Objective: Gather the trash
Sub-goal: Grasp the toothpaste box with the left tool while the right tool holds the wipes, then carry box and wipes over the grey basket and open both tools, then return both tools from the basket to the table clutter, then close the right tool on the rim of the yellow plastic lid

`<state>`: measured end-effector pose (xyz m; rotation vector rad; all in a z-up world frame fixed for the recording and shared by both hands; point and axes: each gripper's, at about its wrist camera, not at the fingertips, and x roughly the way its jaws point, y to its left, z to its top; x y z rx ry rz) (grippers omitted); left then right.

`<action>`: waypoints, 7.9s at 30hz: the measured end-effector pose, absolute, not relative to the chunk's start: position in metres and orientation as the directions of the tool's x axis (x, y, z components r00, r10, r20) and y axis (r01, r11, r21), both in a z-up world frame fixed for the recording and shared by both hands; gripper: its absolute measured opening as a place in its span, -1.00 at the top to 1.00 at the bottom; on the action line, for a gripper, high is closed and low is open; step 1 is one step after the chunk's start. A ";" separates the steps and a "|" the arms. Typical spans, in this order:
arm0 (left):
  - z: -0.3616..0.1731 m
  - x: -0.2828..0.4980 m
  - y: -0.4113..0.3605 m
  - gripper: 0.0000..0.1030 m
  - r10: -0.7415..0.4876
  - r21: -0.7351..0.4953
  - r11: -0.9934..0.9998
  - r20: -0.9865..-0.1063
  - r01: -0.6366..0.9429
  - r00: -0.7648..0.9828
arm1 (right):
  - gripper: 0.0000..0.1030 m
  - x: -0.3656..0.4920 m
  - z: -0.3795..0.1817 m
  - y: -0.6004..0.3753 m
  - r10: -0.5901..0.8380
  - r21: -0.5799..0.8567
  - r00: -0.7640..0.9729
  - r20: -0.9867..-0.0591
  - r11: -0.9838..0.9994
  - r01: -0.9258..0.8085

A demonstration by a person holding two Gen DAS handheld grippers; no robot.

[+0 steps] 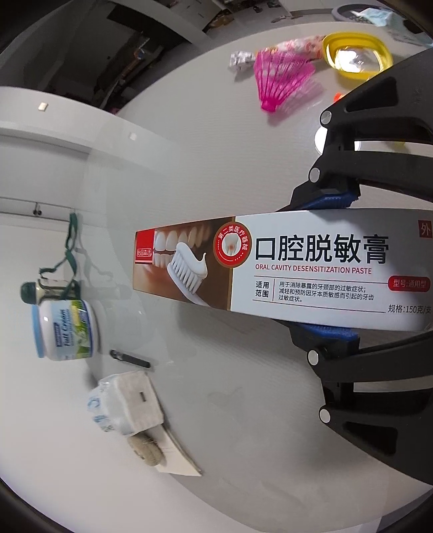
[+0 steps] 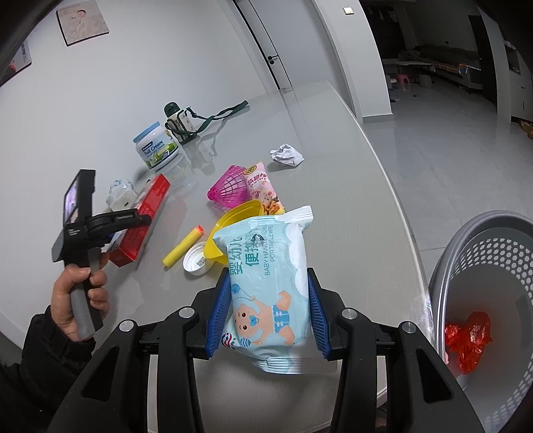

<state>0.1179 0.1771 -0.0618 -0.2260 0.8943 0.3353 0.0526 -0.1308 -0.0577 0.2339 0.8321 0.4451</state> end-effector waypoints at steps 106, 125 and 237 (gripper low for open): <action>-0.090 0.050 -0.242 -0.36 -0.355 -0.076 0.793 -0.864 0.605 0.357 | -0.18 -0.038 -0.110 -0.360 0.018 0.351 0.678 -0.735 0.866 0.356; -0.068 0.048 -0.205 -0.42 -0.362 -0.066 0.834 -0.815 0.547 0.453 | -0.18 -0.046 -0.082 -0.331 0.026 0.339 0.715 -0.699 0.892 0.298; -0.058 0.083 0.136 -0.61 -0.034 -0.049 0.999 -0.730 -0.003 0.683 | -0.32 0.132 -0.078 -0.007 0.243 0.167 0.521 -0.818 0.968 -0.190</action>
